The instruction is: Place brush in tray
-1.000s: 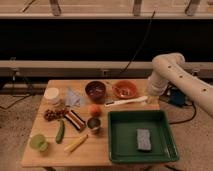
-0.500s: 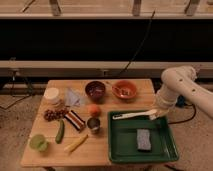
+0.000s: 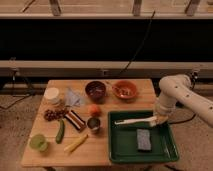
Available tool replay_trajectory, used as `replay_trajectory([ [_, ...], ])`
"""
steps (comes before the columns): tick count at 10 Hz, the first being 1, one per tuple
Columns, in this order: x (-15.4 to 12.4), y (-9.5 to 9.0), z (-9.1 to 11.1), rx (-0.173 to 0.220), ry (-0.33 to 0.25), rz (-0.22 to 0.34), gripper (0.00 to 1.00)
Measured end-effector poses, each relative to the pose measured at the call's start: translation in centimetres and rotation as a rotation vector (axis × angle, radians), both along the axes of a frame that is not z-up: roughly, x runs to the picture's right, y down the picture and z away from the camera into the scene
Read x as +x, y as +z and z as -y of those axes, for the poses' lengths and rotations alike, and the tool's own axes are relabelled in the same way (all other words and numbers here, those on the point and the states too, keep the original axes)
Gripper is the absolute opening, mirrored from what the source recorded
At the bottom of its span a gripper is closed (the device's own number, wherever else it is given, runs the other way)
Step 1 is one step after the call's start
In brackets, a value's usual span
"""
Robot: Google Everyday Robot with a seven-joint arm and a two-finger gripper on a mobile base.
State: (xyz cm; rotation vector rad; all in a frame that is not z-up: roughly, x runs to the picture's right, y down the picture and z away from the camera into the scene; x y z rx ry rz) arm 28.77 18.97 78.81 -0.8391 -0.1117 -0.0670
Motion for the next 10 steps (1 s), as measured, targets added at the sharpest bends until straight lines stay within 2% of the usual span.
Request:
replay_trajectory([
  [1, -0.2, 0.2, -0.2, -0.006, 0.002, 0.001, 0.61],
  [2, -0.4, 0.2, -0.6, -0.013, 0.005, 0.004, 0.74],
  [3, -0.7, 0.1, -0.8, -0.018, 0.008, 0.008, 0.79],
  [7, -1.9, -0.6, -1.0, -0.025, 0.028, 0.035, 0.80],
  [8, -2.2, -0.9, -0.7, -0.018, 0.034, 0.045, 0.80],
  [10, -2.4, -1.9, 1.3, 0.009, 0.041, 0.068, 0.80],
])
